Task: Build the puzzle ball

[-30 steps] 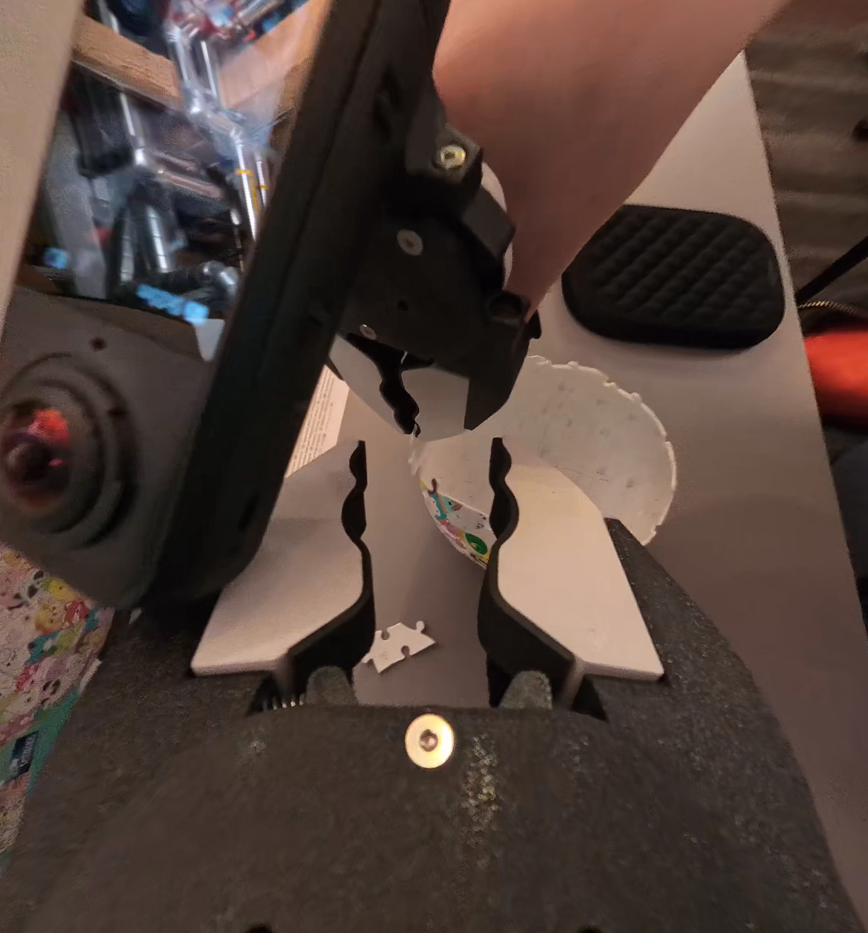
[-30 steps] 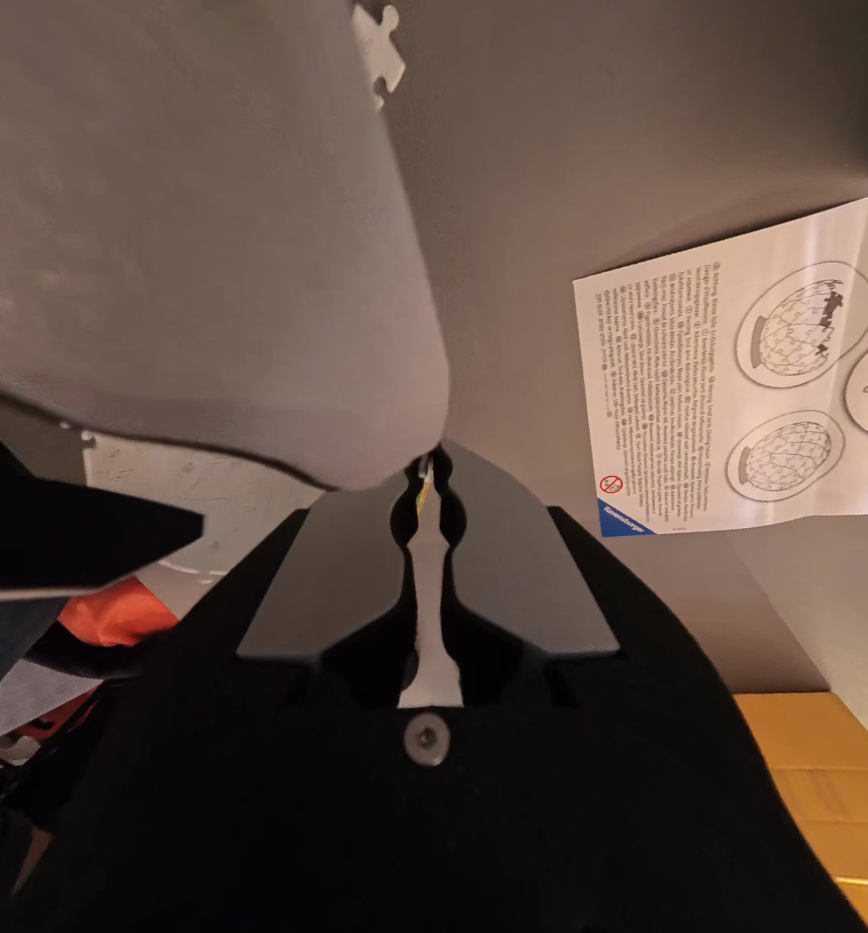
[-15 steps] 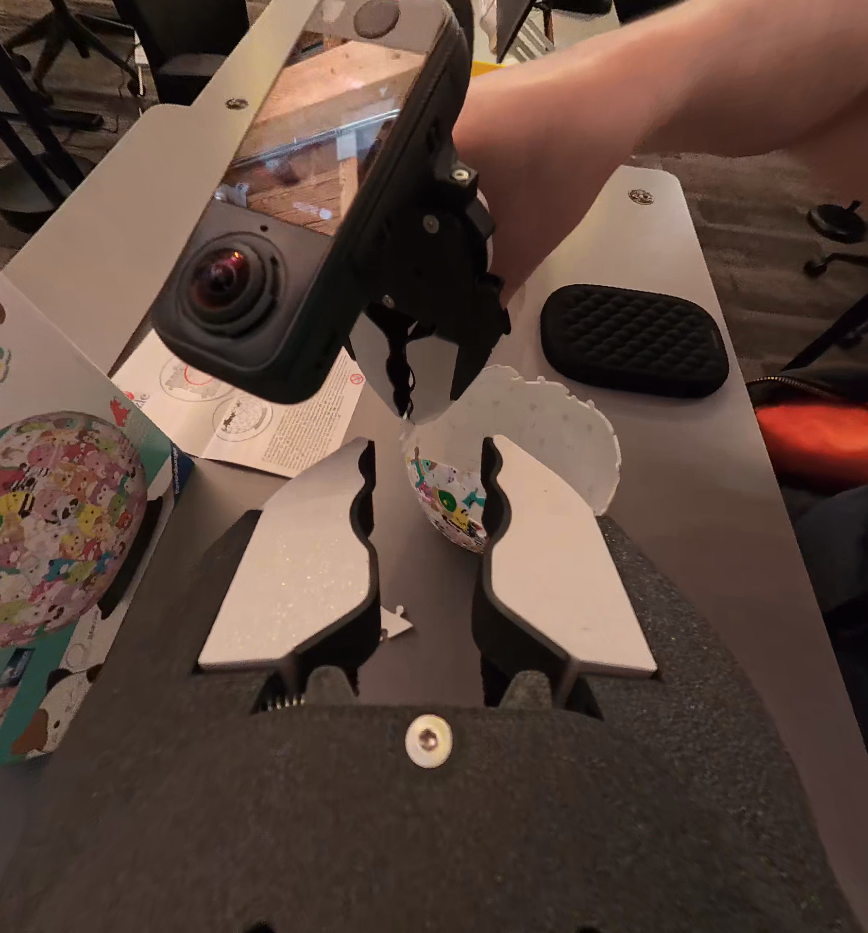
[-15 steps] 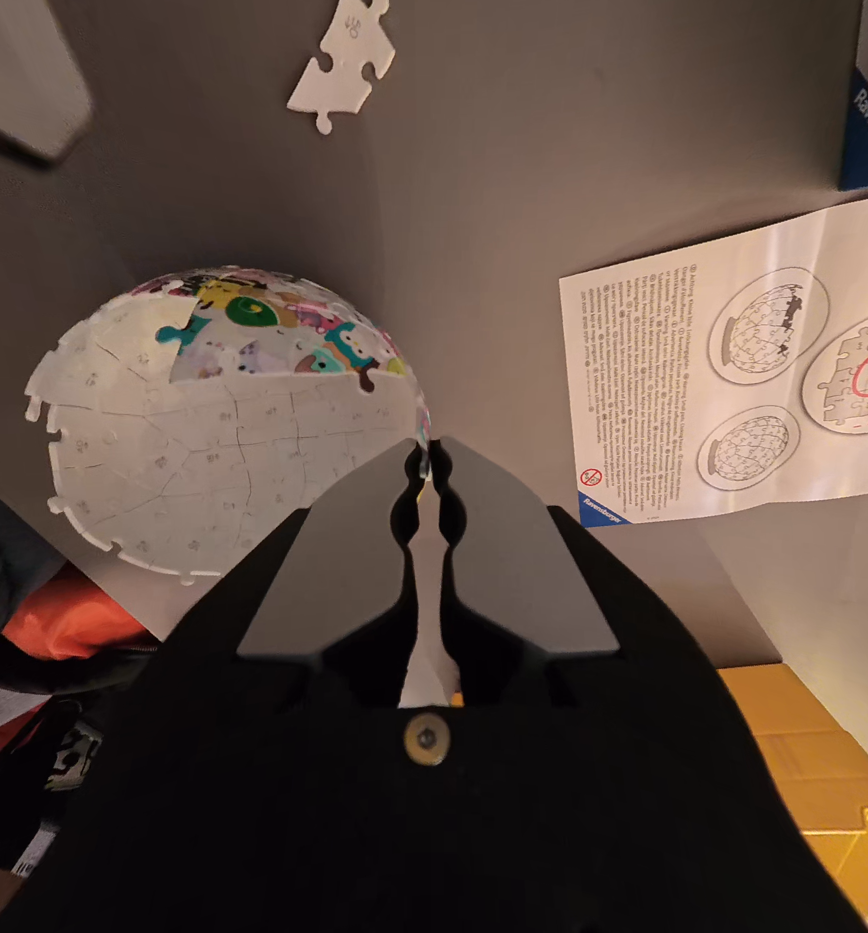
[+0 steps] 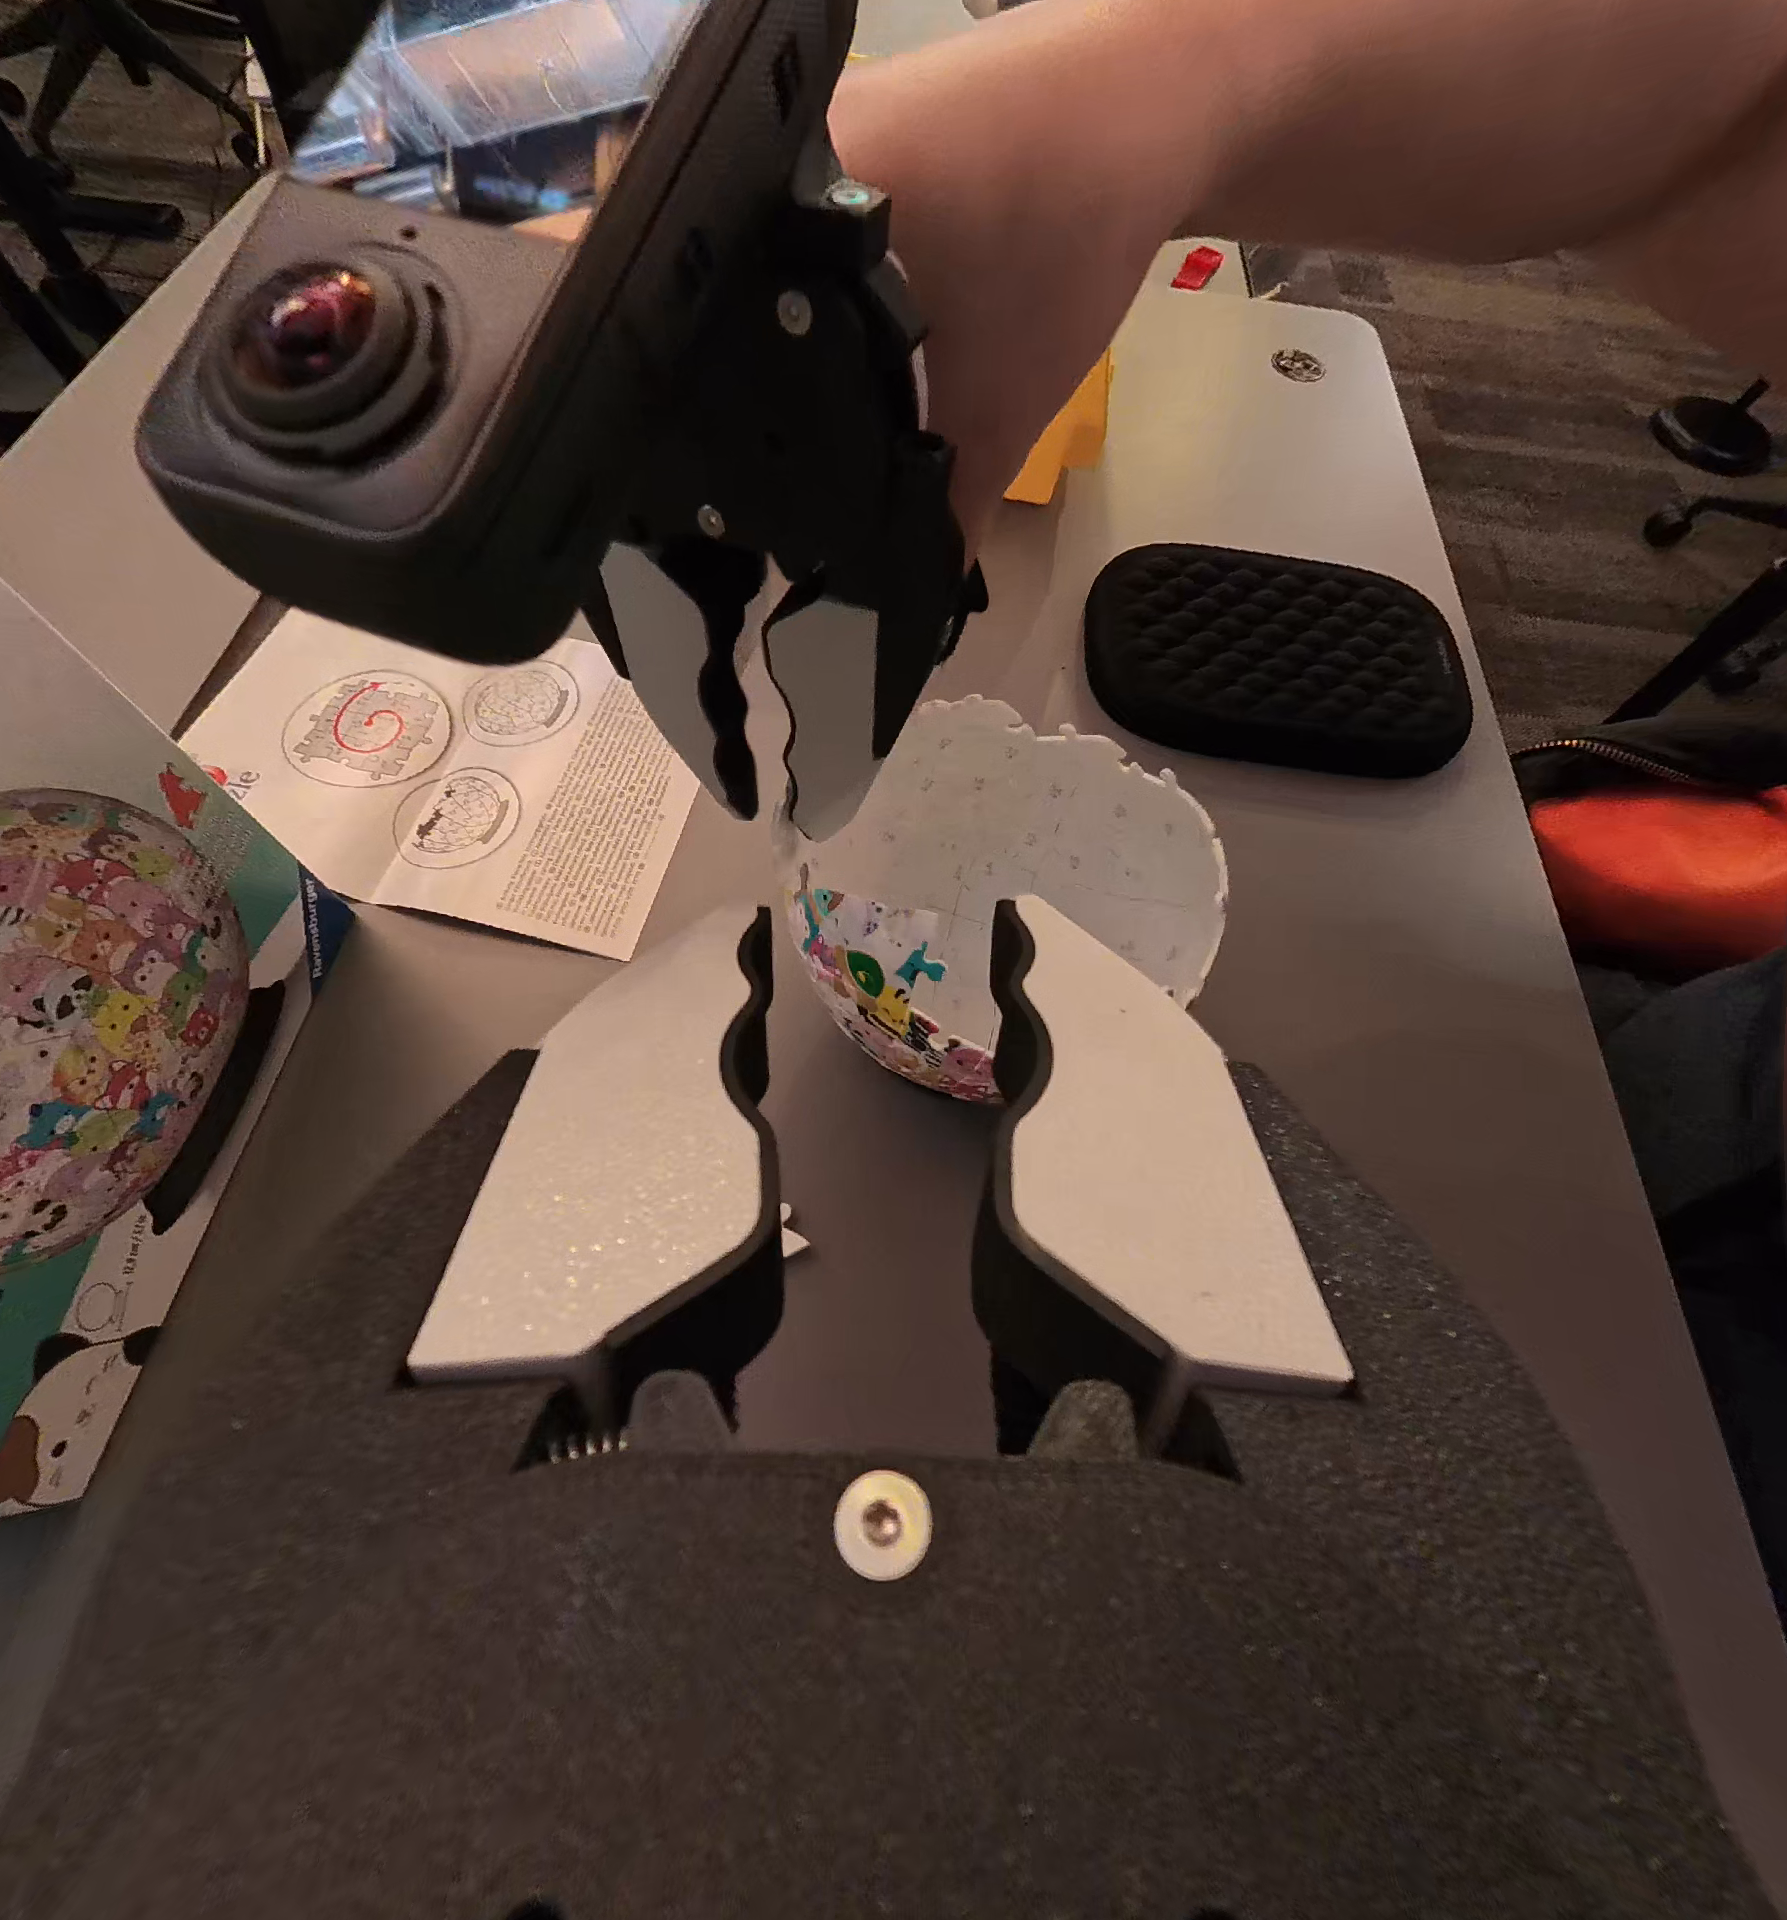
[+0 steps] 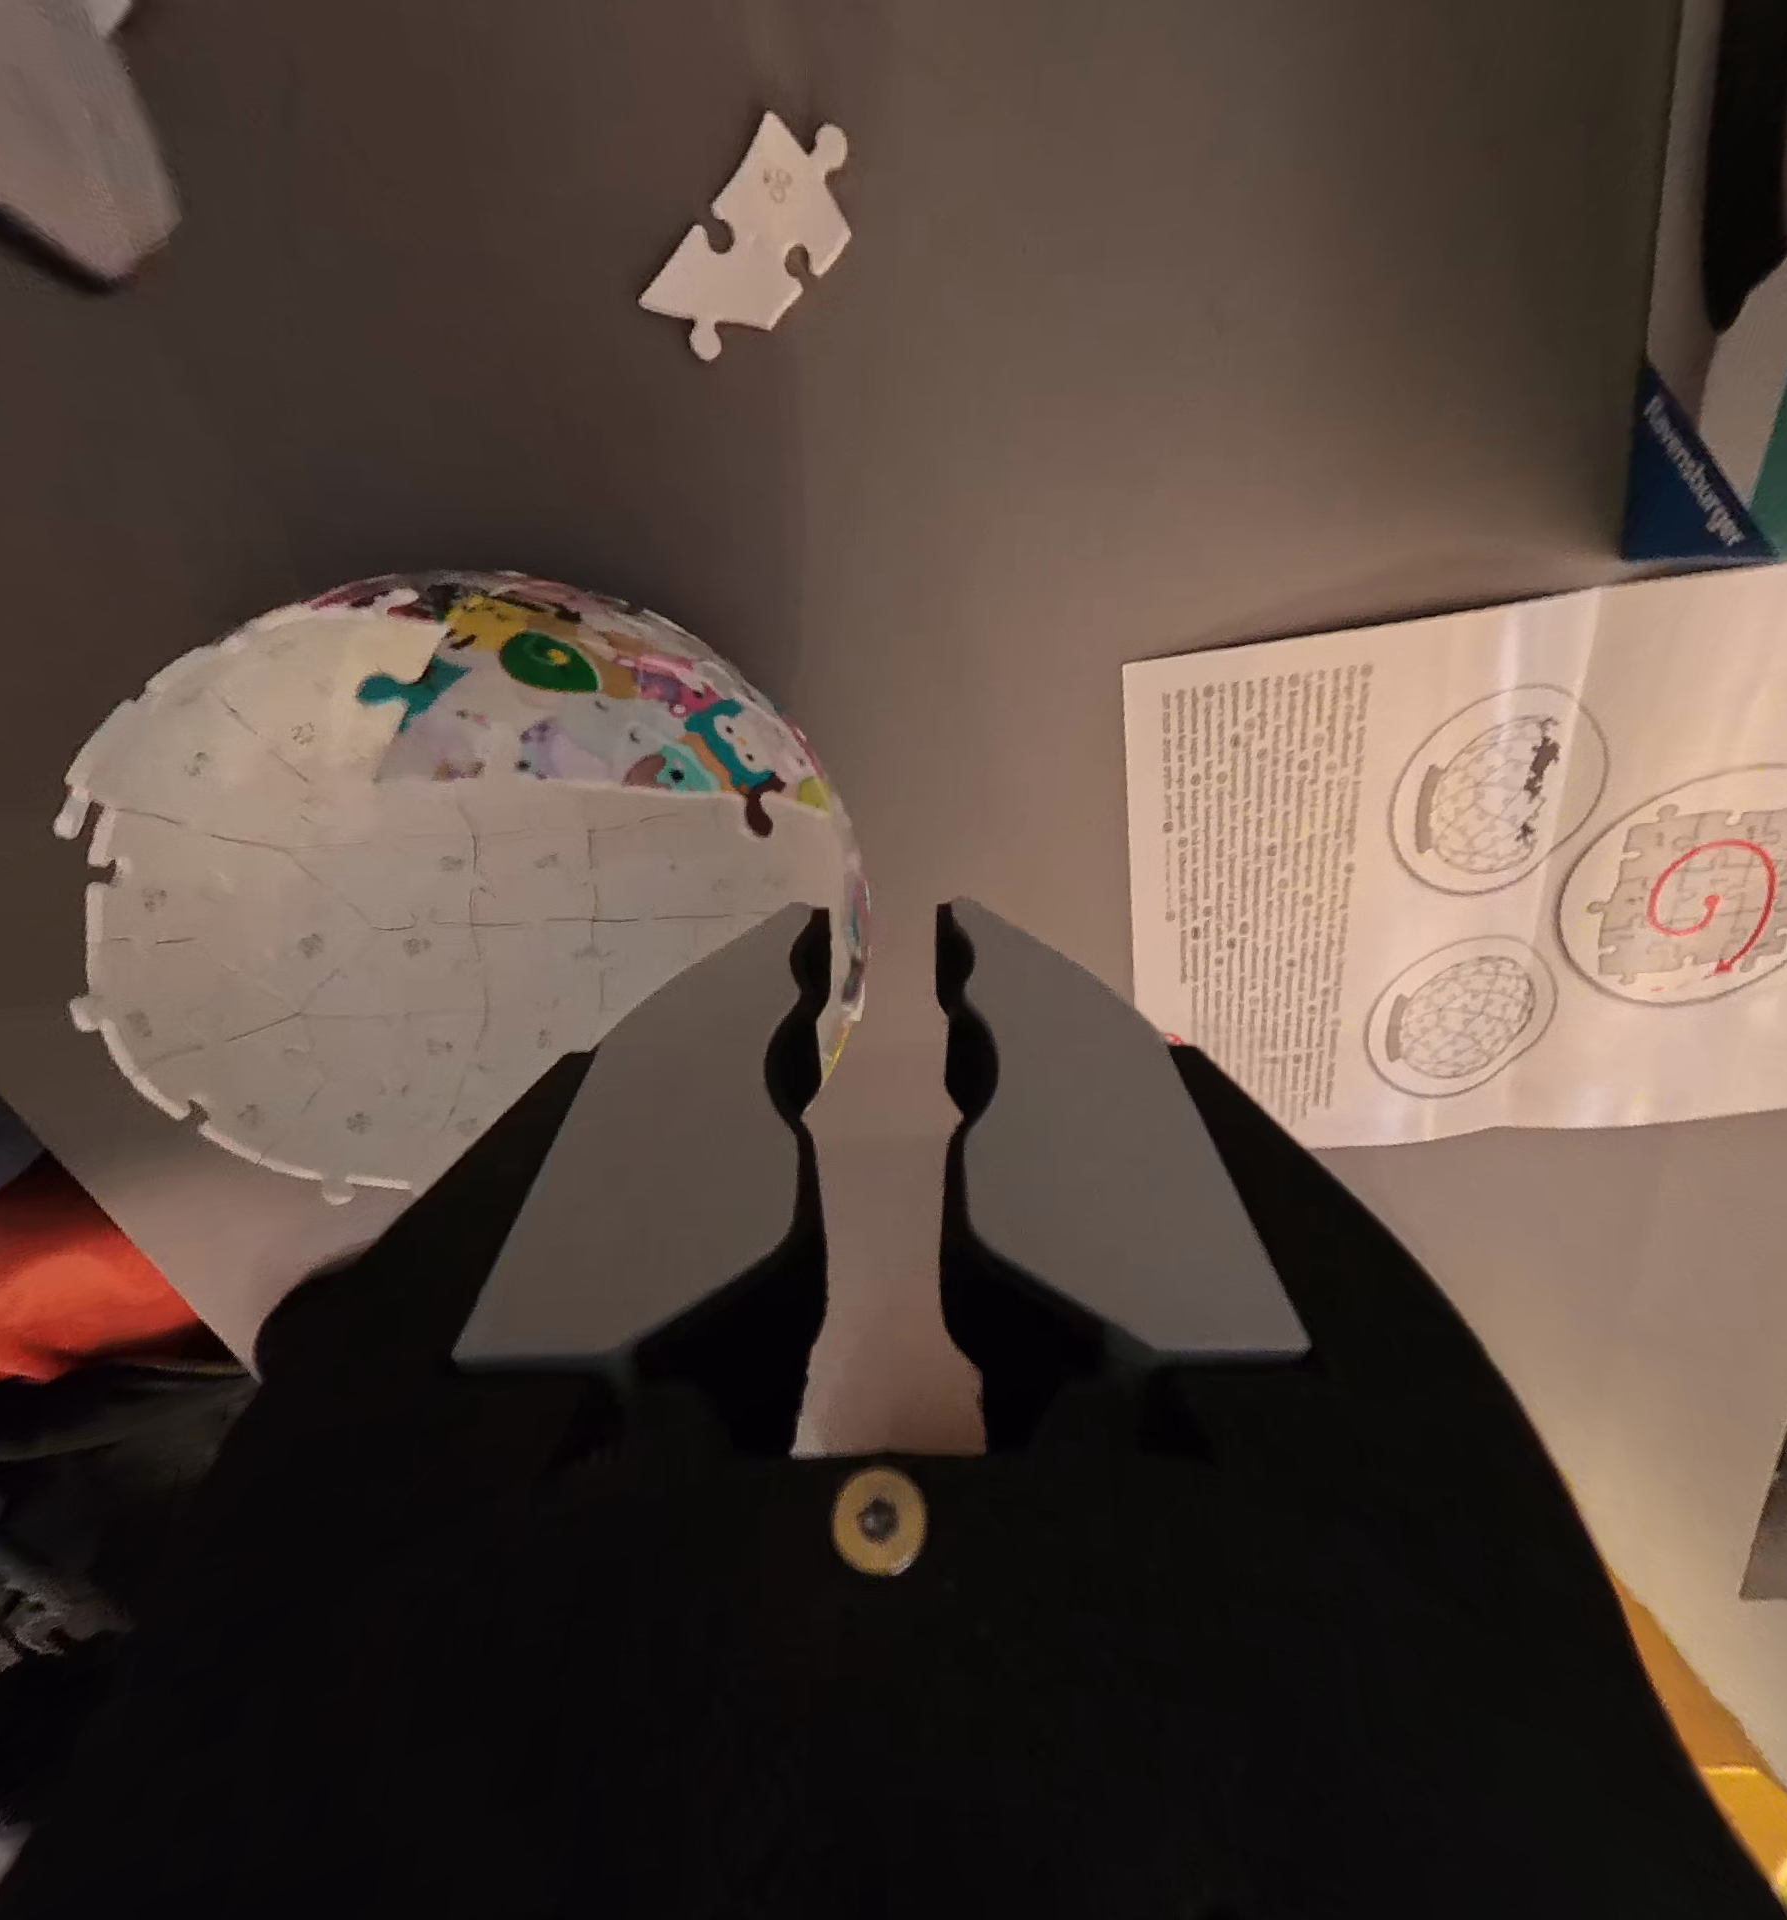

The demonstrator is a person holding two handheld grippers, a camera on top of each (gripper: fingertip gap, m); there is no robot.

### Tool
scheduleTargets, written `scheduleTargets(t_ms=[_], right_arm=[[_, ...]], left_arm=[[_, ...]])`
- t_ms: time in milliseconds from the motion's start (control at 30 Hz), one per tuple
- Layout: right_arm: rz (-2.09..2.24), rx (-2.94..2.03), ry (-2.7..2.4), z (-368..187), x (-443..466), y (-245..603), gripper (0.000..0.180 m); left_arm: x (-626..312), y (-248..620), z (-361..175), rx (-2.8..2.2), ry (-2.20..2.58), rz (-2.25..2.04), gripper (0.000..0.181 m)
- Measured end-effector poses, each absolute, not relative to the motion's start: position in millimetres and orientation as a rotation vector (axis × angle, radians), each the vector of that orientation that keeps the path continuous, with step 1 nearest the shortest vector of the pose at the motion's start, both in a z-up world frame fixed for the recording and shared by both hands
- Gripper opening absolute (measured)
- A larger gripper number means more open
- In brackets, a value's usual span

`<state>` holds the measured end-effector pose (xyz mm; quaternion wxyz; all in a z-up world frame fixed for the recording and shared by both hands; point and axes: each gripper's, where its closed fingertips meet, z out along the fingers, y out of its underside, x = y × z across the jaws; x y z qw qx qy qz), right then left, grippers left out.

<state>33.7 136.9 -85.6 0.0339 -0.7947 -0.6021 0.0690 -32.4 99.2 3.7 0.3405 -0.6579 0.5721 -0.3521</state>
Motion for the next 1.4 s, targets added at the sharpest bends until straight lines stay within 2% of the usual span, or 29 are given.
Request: scheduleTargets(t_ms=[400,633,1067,1400], right_arm=[[0.254,-2.205,-2.186,-90.6,20.8,128.4,0.028],[0.206,-2.181,-2.243,-85.9,19.6,136.1,0.022],[0.13,-2.041,-2.48,-91.5,12.8,128.9,0.027],[0.087,-2.066,-2.583,-104.3,17.2,128.9,0.014]], left_arm=[[-39.0,101.7,-2.9,-1.735,1.463,-0.925,0.04],[-42.1,101.1,-6.2,-1.745,1.473,-0.917,0.039],[-44.3,98.8,-12.5,-1.755,1.489,-0.924,0.038],[-44.8,99.2,-18.2,-1.764,1.495,-0.934,0.037]])
